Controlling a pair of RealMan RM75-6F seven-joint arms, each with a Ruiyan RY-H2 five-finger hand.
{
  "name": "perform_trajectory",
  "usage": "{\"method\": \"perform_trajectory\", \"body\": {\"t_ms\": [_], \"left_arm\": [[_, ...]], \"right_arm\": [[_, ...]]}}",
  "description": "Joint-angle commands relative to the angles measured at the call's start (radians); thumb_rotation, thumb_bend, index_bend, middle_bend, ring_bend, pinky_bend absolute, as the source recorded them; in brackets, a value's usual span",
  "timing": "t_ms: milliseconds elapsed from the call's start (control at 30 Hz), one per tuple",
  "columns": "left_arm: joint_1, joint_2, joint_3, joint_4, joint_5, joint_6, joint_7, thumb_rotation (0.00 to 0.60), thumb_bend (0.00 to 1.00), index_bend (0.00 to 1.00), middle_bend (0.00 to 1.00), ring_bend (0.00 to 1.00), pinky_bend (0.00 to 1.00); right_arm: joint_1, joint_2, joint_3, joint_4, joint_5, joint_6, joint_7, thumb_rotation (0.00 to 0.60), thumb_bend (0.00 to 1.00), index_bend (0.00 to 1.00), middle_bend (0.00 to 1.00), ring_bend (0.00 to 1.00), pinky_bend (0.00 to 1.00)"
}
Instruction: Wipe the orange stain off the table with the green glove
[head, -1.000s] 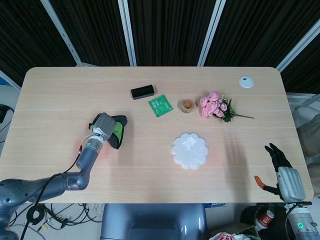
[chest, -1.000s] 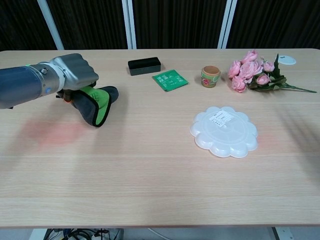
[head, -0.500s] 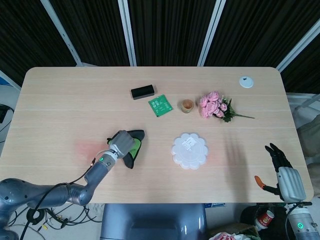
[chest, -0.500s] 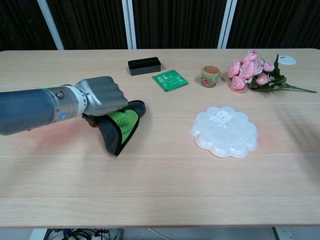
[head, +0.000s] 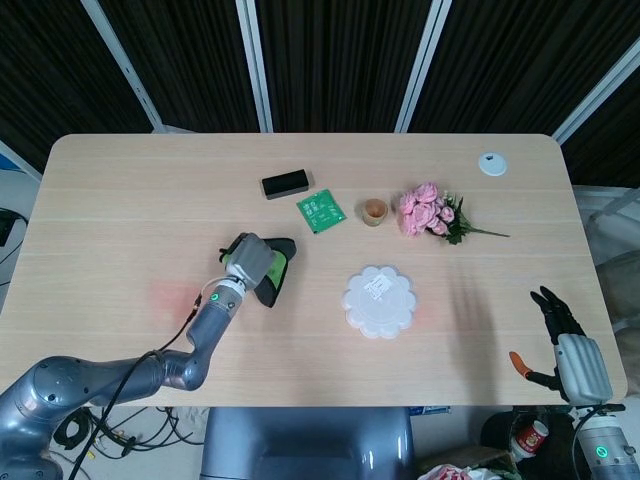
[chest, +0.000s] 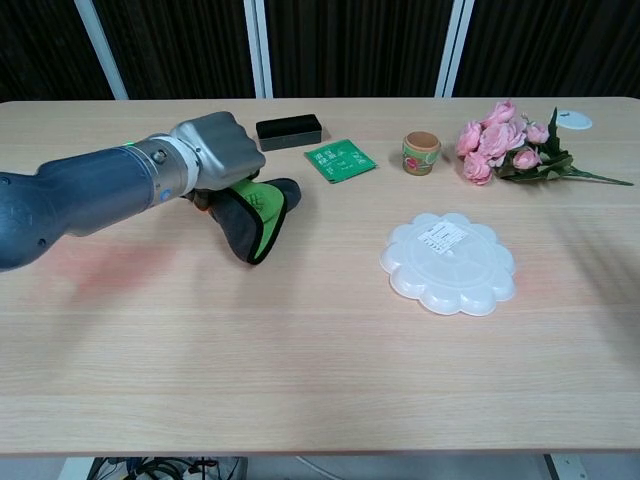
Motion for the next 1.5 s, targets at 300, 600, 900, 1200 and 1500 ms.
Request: {"method": "perform_trajectory", "body": {"t_ms": [300,600,900,1200,1500], "left_arm": [[0.114,0.252,0.035,-0.164,0.057,0.102,-0.111,0.600,0.65,0.70,0.75,0.66,0.73],[0.206,0.388,0.071,-0.228,0.080,0.140,-0.197,0.600,0.21,0.25,0.20,0.19,0.31],[0.304,0.402,0.055,-0.230,0.196,0.212,-0.398,0.600,0.01,0.00,0.00,0.00,0.11],[0.460,0.486,0.070,-0.391,0.358,0.371,-0.637,0.600,0.00,0.00,0.00,0.00,0.10],[0.696,0.585,0.178,-0.510,0.624,0.637,-0.861,0.600,0.00,0.00,0.00,0.00,0.01]], "right_arm": [[0.001,-0.002,-0.003,-0.002,-0.003,-0.002,-0.012,0.600,0.22,0.00,0.00,0.00,0.18],[-0.002,-0.003,-0.004,-0.003,-0.006,0.004,-0.019,0.600,0.22,0.00,0.00,0.00,0.18],[-0.003,-0.004,-0.005,-0.003,-0.009,0.007,-0.022,0.600,0.22,0.00,0.00,0.00,0.18],[-0.002,-0.003,-0.006,0.002,-0.012,0.006,-0.024,0.600,0.22,0.00,0.00,0.00,0.18],[-0.004,-0.008,-0.009,0.004,-0.019,0.012,-0.048,0.600,0.22,0.00,0.00,0.00,0.18]]}}
